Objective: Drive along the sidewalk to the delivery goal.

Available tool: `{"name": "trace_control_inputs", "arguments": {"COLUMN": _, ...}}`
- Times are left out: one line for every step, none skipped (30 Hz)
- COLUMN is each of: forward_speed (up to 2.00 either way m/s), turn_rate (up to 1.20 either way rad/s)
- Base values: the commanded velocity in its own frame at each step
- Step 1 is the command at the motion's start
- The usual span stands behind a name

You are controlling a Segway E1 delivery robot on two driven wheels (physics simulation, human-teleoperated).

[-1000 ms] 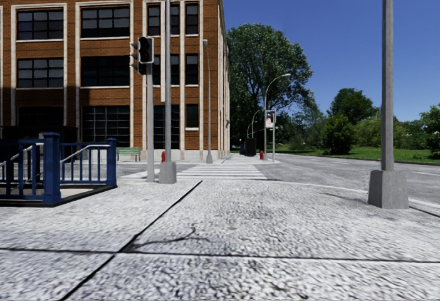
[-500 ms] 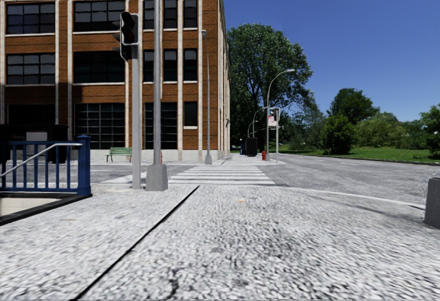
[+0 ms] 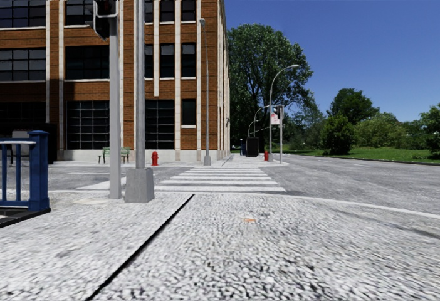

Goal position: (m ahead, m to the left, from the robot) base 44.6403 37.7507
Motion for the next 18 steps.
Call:
{"name": "trace_control_inputs", "arguments": {"forward_speed": 2.0, "turn_rate": 0.0}}
{"name": "trace_control_inputs", "arguments": {"forward_speed": 2.0, "turn_rate": 0.0}}
{"name": "trace_control_inputs", "arguments": {"forward_speed": 2.0, "turn_rate": 0.0}}
{"name": "trace_control_inputs", "arguments": {"forward_speed": 2.0, "turn_rate": 0.0}}
{"name": "trace_control_inputs", "arguments": {"forward_speed": 2.0, "turn_rate": 0.0}}
{"name": "trace_control_inputs", "arguments": {"forward_speed": 2.0, "turn_rate": 0.0}}
{"name": "trace_control_inputs", "arguments": {"forward_speed": 2.0, "turn_rate": 0.0}}
{"name": "trace_control_inputs", "arguments": {"forward_speed": 2.0, "turn_rate": 0.0}}
{"name": "trace_control_inputs", "arguments": {"forward_speed": 2.0, "turn_rate": 0.0}}
{"name": "trace_control_inputs", "arguments": {"forward_speed": 2.0, "turn_rate": 0.0}}
{"name": "trace_control_inputs", "arguments": {"forward_speed": 2.0, "turn_rate": 0.0}}
{"name": "trace_control_inputs", "arguments": {"forward_speed": 2.0, "turn_rate": 0.0}}
{"name": "trace_control_inputs", "arguments": {"forward_speed": 2.0, "turn_rate": 0.0}}
{"name": "trace_control_inputs", "arguments": {"forward_speed": 2.0, "turn_rate": 0.0}}
{"name": "trace_control_inputs", "arguments": {"forward_speed": 2.0, "turn_rate": 0.0}}
{"name": "trace_control_inputs", "arguments": {"forward_speed": 2.0, "turn_rate": 0.0}}
{"name": "trace_control_inputs", "arguments": {"forward_speed": 2.0, "turn_rate": -0.68}}
{"name": "trace_control_inputs", "arguments": {"forward_speed": 2.0, "turn_rate": -1.2}}
